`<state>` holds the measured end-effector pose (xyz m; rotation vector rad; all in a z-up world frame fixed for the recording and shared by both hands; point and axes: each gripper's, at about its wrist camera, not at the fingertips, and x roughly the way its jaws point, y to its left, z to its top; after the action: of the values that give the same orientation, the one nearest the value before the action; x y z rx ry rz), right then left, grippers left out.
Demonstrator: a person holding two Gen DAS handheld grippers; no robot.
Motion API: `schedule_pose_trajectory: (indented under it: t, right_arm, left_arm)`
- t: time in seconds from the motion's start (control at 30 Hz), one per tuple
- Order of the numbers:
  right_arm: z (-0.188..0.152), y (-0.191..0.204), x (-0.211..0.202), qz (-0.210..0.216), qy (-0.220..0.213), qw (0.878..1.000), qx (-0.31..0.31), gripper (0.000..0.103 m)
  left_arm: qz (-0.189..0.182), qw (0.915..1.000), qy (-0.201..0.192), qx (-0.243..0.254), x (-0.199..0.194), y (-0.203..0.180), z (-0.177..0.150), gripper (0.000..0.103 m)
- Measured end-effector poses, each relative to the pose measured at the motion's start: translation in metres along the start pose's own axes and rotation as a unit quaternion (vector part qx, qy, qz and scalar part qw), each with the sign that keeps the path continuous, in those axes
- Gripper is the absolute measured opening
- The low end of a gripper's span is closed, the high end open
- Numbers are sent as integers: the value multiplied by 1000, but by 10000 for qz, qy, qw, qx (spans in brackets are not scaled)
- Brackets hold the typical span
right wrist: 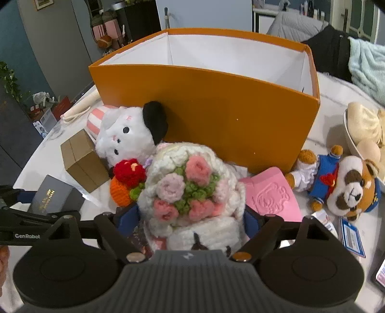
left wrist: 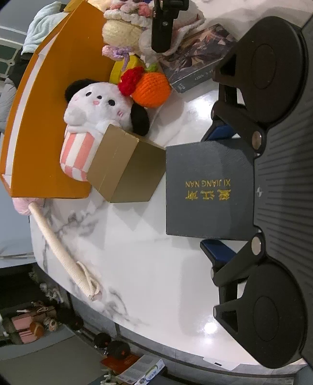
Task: Organize objects
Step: 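Grasp the dark gray box with the left gripper while the right gripper grasps the crocheted rose doll, then carry the gray box with the left gripper while the right gripper carries the doll into the orange box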
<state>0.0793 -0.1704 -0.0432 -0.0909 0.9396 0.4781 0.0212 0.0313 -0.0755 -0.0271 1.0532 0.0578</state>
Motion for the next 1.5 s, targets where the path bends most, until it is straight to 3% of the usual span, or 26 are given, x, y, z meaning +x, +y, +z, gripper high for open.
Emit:
schedule_pose_trajectory:
  t: [0.13, 0.43, 0.8, 0.93, 1.2, 1.5]
  right_arm:
    - [1, -1, -6, 154, 55, 9998, 98, 81]
    - [3, 7, -24, 153, -77, 9998, -71, 78]
    - [20, 5, -68, 351, -540, 9977, 189, 78]
    - [38, 2, -85, 401, -843, 9952, 293, 78]
    - [94, 0, -115, 350, -1616, 9852, 461, 78]
    - [167, 4, -126, 461, -2285, 9680, 926, 78]
  left_arm:
    - [-284, 9996, 28, 71, -3, 2, -2, 88]
    - [-432, 9989, 76, 185, -11, -2, -6, 88]
    - [-861, 9916, -743, 623, -75, -16, 14, 88]
    - [-1109, 9881, -904, 574, -95, -13, 37, 88]
    - [-916, 9833, -1418, 674, -119, -20, 101, 88]
    - [-850, 9730, -1943, 916, -113, -52, 164, 88]
